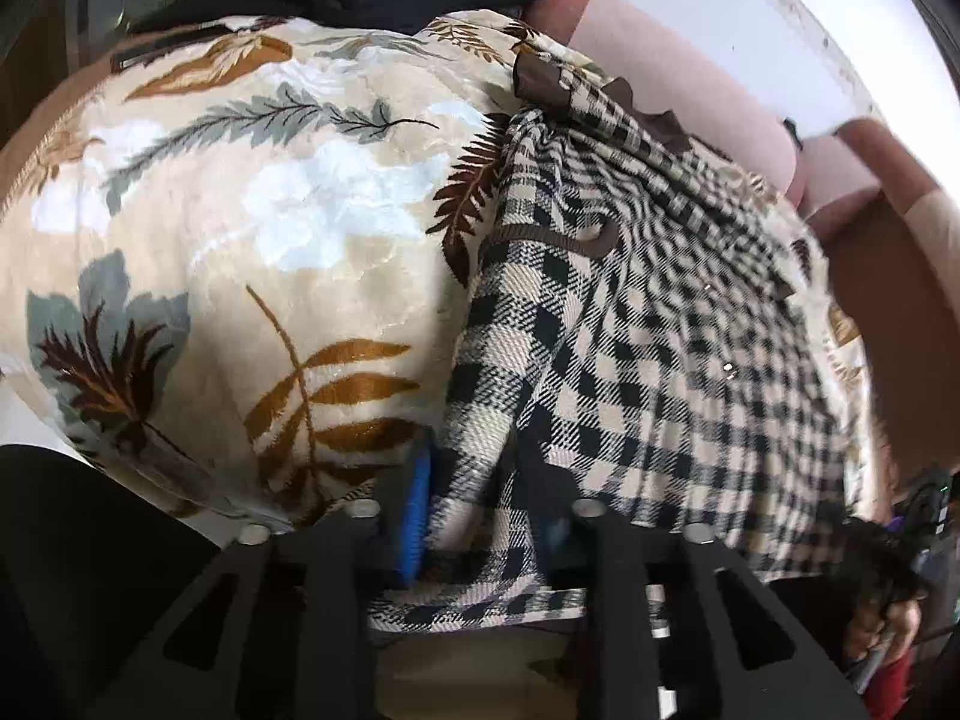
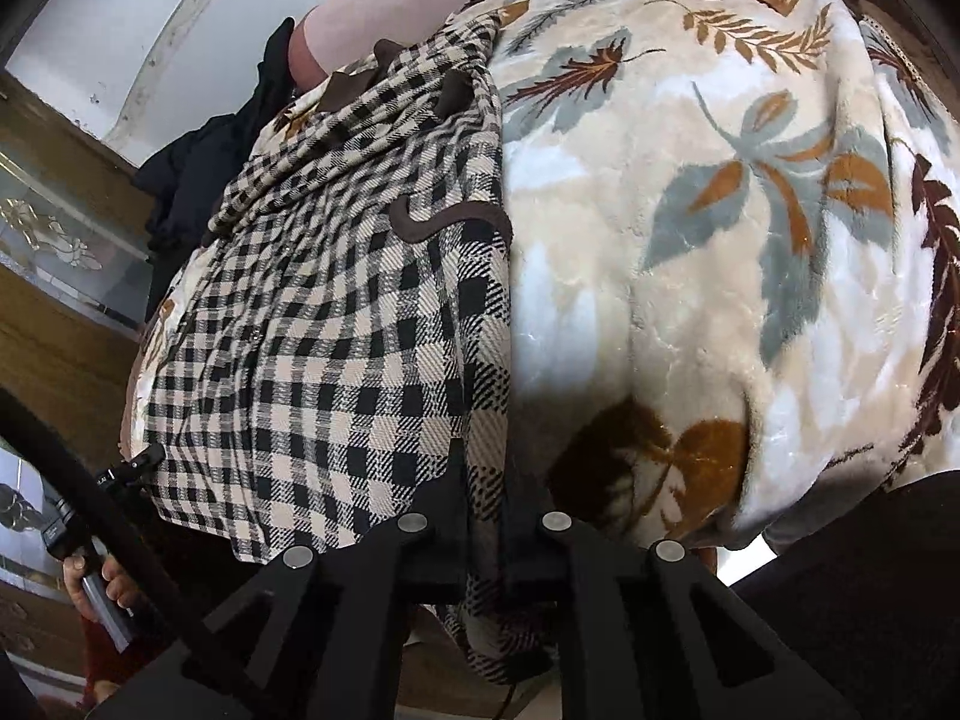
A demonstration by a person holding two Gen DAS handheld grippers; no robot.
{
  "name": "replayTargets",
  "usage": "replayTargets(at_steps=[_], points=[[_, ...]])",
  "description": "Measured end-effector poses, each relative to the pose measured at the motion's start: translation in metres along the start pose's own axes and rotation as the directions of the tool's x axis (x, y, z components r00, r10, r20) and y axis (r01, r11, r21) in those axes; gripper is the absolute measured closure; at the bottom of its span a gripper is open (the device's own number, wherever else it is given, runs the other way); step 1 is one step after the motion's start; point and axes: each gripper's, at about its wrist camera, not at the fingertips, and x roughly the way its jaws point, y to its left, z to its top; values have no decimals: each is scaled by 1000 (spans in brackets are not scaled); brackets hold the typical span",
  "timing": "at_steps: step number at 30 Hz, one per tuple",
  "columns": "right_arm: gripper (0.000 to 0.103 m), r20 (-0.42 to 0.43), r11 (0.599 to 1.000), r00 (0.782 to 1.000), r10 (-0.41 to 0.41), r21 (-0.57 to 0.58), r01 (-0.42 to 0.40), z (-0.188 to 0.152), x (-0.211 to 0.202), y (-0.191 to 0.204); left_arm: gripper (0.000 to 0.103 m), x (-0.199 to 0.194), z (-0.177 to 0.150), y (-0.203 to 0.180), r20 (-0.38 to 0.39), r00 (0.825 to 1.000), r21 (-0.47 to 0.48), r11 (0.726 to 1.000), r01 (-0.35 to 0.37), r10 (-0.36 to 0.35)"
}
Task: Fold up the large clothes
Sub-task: 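Hold the folded side edge with both grippers and press it flat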
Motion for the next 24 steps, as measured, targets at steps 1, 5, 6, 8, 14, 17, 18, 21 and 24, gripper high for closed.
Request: replayTargets(at_steps=[1, 5, 6, 8, 14, 17, 18, 21, 24], points=[[90, -4, 1000, 1000, -14, -5, 14, 0, 2, 1, 63, 0, -1, -1, 3, 1000, 8, 1000, -14, 14], [84, -15, 997, 998, -66, -45, 65, -3, 7, 6, 60, 7, -5, -9, -2, 997, 66, 995, -76, 76], [80, -18, 996, 997, -73, -54, 72, -4, 8, 7, 59, 8, -6, -11, -6, 997, 75, 994, -81, 82], [74, -24, 994, 996, -84, -66, 82, -6, 10, 10, 56, 10, -8, -14, -10, 996, 95, 992, -86, 87], [69, -25, 992, 994, -102, -76, 99, -10, 14, 16, 52, 16, -10, -18, -39, 996, 111, 991, -70, 74], [69, -24, 992, 994, -106, -78, 104, -10, 14, 16, 52, 17, -10, -17, -58, 997, 98, 994, -39, 45], [69, -24, 991, 994, -105, -80, 103, -11, 14, 17, 52, 17, -11, -16, -65, 997, 93, 995, -23, 29], [68, -31, 991, 994, -101, -89, 98, -12, 14, 20, 68, 16, -12, -18, -82, 997, 96, 995, 8, 0], [89, -34, 990, 995, -94, -110, 89, -12, 12, 24, 90, 16, -14, -19, -96, 995, 103, 995, -4, 14]])
